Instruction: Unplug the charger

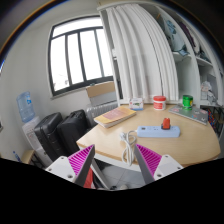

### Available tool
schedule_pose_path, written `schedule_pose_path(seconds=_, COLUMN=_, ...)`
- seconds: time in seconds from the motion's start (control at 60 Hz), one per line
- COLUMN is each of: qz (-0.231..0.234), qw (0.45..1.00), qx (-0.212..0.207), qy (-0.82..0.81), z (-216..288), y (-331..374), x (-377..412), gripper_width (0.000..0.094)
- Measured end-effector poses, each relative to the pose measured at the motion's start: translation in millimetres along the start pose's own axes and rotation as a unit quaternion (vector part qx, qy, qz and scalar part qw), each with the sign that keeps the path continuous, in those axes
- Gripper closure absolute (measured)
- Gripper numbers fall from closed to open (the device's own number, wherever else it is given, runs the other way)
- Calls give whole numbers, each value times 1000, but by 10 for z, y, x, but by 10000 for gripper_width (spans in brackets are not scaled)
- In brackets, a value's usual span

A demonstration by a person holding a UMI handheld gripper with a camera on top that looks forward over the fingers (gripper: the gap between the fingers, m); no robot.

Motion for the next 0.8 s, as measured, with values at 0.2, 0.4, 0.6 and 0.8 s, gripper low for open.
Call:
schedule_pose_path(seconds=0.2, qz=-67, qw=998, qx=-6, qy=14, z=44, y=-145, x=-566, gripper_width=112)
schedule_pose_path(seconds=0.4, qz=-159, qw=987, qx=-22, qy=30, z=261, y=-581, x=-1379, gripper_width=116)
schedule_pose_path(seconds=0.6, qz=-204, qw=979, qx=1, qy=16, z=361, y=-1151, x=-1895, gripper_width=227)
schedule_pose_path(seconds=0.8, qz=-186, qw=982, qx=-13, qy=16, z=336, y=-1294, x=-1922, gripper_width=688)
Point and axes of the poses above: the point between the fingertips, and its own axes, seen from behind it with the camera up: x to the left, z up, y backward, against the way the camera looks, the point moved 9 cm from there along y, backward, against the way the camera looks, and after that the axes turned 2 degrees about -y, right-handed, at the moved point
